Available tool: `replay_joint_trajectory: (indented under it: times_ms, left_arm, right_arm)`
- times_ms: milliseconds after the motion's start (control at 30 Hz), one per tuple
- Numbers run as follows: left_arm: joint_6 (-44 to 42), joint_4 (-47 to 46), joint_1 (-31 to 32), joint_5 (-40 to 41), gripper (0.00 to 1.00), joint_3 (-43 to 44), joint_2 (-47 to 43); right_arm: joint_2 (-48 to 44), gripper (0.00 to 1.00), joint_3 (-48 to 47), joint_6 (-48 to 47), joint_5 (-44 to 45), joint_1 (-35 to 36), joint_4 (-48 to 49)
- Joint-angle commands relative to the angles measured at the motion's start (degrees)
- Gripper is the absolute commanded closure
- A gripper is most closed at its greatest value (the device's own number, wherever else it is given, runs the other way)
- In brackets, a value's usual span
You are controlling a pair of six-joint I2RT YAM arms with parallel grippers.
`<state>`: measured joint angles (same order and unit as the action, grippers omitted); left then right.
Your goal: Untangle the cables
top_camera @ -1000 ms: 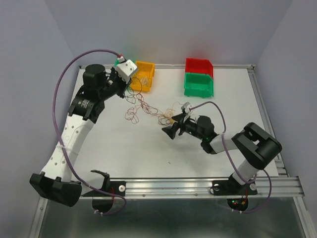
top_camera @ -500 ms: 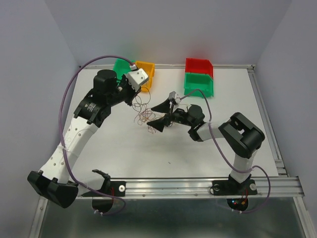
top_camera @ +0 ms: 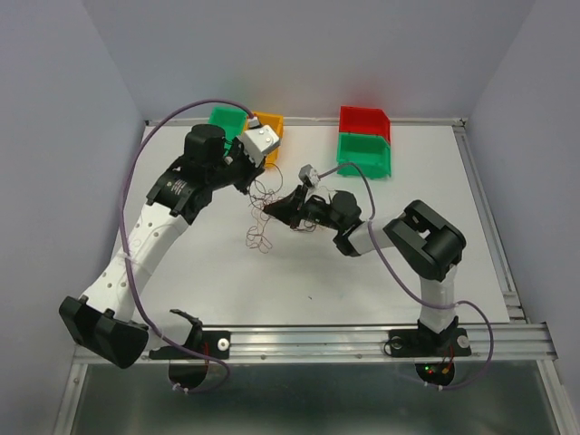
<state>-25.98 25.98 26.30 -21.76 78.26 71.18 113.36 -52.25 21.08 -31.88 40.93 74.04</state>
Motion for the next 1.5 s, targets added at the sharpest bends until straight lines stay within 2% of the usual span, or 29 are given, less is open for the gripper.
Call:
replay_joint_trajectory:
  times_ms: [0,33,67,133,233,300,367,433,600,867,1033,1267,1467]
  left_arm:
    - [2.60,-9.08,-0.11,15.39,1.00,3.75,-4.99]
    - [2.25,-13.28,-0.55,19.08,1.00,3.40,-5.69]
    - [2.07,-15.58,-0.99,26.78,1.00,3.13,-6.39]
    - [1.46,-21.72,-3.18,34.11,1.00,1.82,-7.98]
    - [1.81,-27.71,-7.31,38.01,1.00,0.41,-8.77]
    - [2.85,-29.31,-10.55,39.16,1.00,0.23,-7.90]
    - [3.39,-30.80,-12.24,38.73,1.00,0.14,-6.85]
    - [3.65,-31.42,-13.20,37.32,1.00,-0.21,-5.00]
    - [4.00,-34.24,-14.26,34.33,1.00,0.84,1.49]
    - [7.34,-34.42,-16.99,32.31,1.00,12.78,14.94]
    - [8.93,-34.85,-17.34,34.50,1.00,21.39,26.89]
    - [11.12,-33.98,-17.25,32.39,1.00,30.36,41.57]
    - [10.95,-33.53,-17.34,35.21,1.00,36.87,53.53]
  right_arm:
    - [-5.60,0.99,8.02,-2.97,9.01,0.21,17.45]
    - [-6.74,0.99,10.22,-3.06,10.68,0.29,17.37]
    - [-7.71,0.99,12.06,-3.24,12.44,0.29,17.45]
    - [-10.77,0.99,17.60,-3.07,17.97,0.29,17.54]
    - [-12.81,0.99,22.53,-1.75,25.18,0.21,17.37]
    - [-14.21,0.99,23.85,-1.75,33.75,0.29,15.18]
    - [-16.93,0.99,23.86,-1.83,38.54,0.21,11.23]
    - [-18.17,1.00,23.77,-2.97,38.48,0.29,7.09]
    - [-18.97,0.99,24.12,-2.89,37.51,0.21,6.29]
    - [-19.14,0.99,24.21,-3.50,36.19,0.29,5.68]
    - [-19.58,0.99,24.56,-3.50,35.57,0.21,5.50]
    - [-19.41,0.99,24.30,-3.59,35.57,0.21,5.24]
    - [-19.32,0.99,24.56,-4.21,36.10,0.21,5.06]
